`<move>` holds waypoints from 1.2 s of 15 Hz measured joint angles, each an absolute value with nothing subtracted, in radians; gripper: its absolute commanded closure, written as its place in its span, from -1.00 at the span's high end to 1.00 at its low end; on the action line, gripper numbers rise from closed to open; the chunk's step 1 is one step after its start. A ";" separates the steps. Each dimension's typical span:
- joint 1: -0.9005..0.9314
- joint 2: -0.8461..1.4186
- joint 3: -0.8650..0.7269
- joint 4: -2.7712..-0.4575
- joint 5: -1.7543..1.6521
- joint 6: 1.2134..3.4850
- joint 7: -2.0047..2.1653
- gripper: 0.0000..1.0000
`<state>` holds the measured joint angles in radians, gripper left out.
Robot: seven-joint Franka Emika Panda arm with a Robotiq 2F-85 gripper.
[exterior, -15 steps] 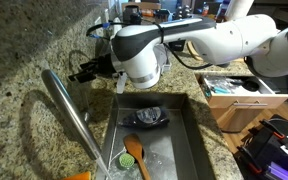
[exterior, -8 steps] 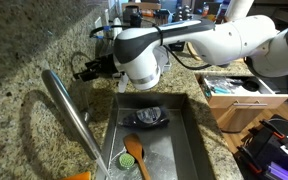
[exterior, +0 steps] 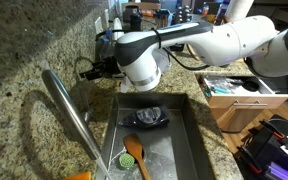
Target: Close the tap
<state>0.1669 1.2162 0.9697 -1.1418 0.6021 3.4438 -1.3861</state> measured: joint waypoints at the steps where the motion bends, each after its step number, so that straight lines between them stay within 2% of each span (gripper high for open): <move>1: 0.169 1.213 0.959 -1.142 0.627 3.451 -1.380 1.00; 7: 0.253 1.136 0.678 -1.142 0.672 3.453 -1.057 1.00; 12: 0.261 1.133 0.663 -1.143 0.685 3.453 -1.044 1.00; 18: 0.295 1.115 0.613 -1.226 0.936 3.432 -0.997 1.00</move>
